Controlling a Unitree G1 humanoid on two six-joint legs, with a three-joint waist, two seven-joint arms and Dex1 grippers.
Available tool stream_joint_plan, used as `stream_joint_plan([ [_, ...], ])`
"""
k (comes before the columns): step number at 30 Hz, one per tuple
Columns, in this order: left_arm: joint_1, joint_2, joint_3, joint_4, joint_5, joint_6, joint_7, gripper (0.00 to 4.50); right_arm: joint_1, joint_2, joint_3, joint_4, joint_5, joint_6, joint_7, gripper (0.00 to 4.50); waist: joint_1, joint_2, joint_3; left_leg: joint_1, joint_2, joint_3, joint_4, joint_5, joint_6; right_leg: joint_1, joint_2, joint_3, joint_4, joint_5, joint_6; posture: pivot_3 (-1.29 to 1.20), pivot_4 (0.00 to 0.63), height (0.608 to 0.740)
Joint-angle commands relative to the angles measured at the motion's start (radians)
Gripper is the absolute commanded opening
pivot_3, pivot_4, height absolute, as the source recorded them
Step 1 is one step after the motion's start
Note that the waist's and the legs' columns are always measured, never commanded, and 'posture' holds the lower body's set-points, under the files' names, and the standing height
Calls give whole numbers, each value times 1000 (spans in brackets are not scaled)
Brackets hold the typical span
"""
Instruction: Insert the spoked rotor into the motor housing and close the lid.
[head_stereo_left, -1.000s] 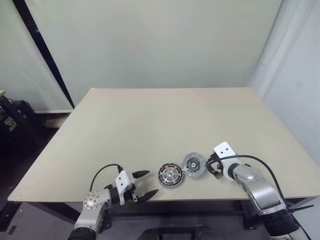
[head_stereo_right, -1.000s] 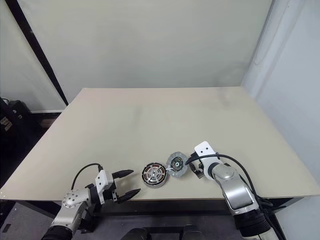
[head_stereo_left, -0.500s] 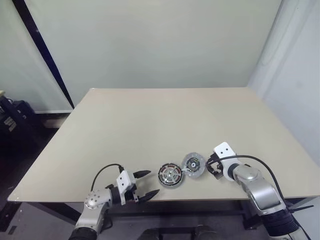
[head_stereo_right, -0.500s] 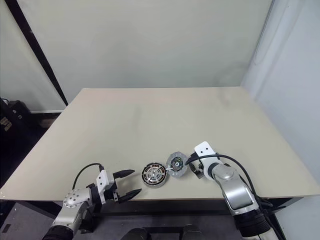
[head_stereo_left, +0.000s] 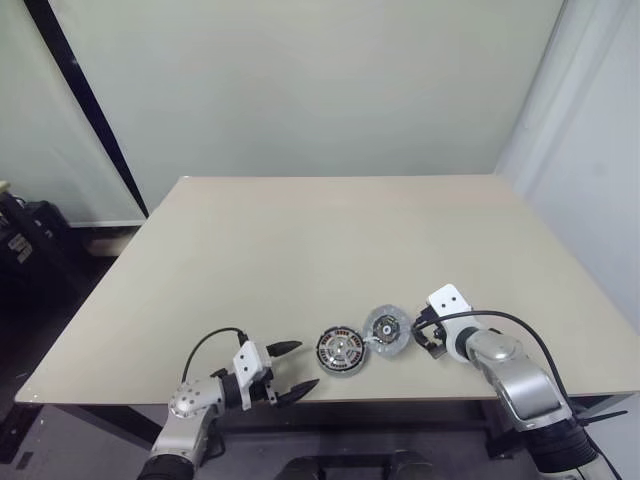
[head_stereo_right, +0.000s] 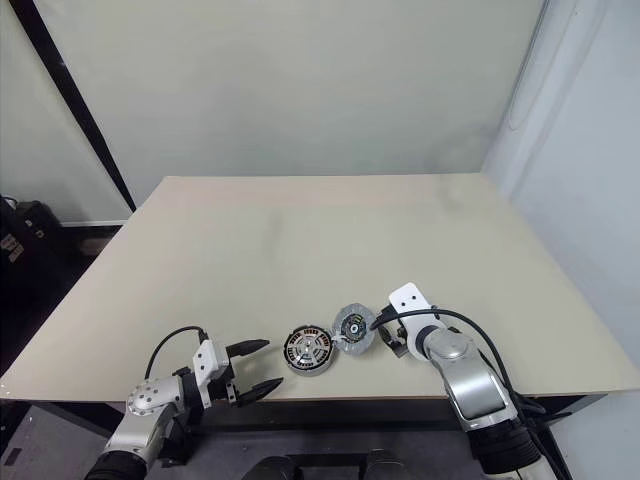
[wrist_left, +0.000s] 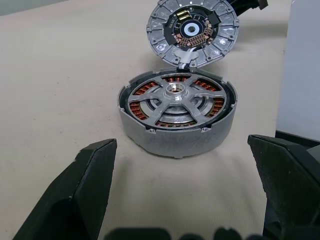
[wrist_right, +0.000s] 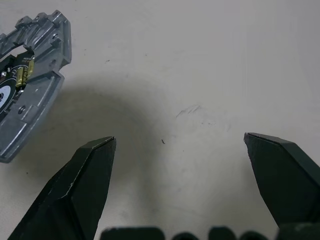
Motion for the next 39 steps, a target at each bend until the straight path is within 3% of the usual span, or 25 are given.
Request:
stream_joint_plan([
  [1, -16, 0, 1, -34, -13, -2, 2, 4500, -12, 2, -12, -19, -5, -20, -2, 4472, 0, 0, 0, 0, 0, 0, 0, 0, 0, 0, 0, 0, 0, 0, 0, 0, 0, 740],
  [27, -8, 3, 3, -39, -12, -6, -1, 4500, -16, 82, -7, -81, 43, 20, 20, 4472, 0, 0, 0, 0, 0, 0, 0, 0, 0, 0, 0, 0, 0, 0, 0, 0, 0, 740],
  [39, -15, -1, -1, -36, -12, -3, -2, 4500, -14, 30, 21, -98, 28, 61, 51, 4472, 0, 0, 0, 0, 0, 0, 0, 0, 0, 0, 0, 0, 0, 0, 0, 0, 0, 740],
])
